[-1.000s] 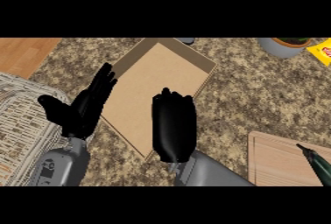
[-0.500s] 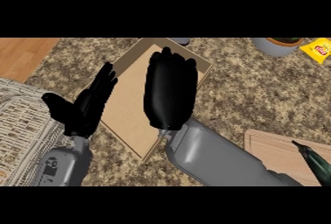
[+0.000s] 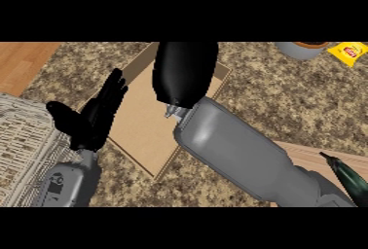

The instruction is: Pick the bell pepper from the cutting board and place it in the cardboard box

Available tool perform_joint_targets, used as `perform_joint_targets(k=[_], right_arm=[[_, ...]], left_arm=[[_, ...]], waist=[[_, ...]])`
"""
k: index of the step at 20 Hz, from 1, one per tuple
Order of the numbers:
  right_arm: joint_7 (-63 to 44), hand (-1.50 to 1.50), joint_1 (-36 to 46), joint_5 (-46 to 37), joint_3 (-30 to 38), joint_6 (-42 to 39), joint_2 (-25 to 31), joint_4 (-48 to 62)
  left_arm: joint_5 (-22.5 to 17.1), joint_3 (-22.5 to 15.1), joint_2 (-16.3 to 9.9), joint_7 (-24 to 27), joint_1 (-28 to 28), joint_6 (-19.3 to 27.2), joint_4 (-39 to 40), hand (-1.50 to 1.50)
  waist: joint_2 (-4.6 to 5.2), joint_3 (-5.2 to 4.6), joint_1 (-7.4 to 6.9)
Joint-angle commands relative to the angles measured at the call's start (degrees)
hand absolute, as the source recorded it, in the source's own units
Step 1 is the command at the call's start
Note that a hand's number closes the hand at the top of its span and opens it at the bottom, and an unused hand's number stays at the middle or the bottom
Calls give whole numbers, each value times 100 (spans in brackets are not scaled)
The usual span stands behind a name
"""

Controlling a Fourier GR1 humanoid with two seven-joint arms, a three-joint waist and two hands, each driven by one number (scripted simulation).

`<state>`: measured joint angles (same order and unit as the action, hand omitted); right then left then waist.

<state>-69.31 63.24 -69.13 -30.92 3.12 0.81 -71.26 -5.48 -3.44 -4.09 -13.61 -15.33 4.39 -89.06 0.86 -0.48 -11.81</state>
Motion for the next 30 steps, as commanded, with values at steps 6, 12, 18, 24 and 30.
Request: perform_joint_targets(k=[6,12,18,24,30], right_arm=[[-1463,150,748,106,8,18,-77,1317],[-1170,150,757,513,37,183,-77,2145],[-800,-150,286,1761,354,-759,-77,2884],[-1071,-150,478,2331,-173,299,-77,2748],[-431,-150,812,1023,-350,1958,-77,2719]], left_arm=[[3,123,12,103,72,96,46,0],[-229,443,-292,74,108,-118,-16,0],[71,156,46,268,236,179,17,0],[-103,438,-138,-18,-138,160,17,0],[-184,506,-263,135,294,1,-147,0]], waist=[[22,11,264],[54,19,329],[48,27,444],[15,35,440],[-4,40,588]])
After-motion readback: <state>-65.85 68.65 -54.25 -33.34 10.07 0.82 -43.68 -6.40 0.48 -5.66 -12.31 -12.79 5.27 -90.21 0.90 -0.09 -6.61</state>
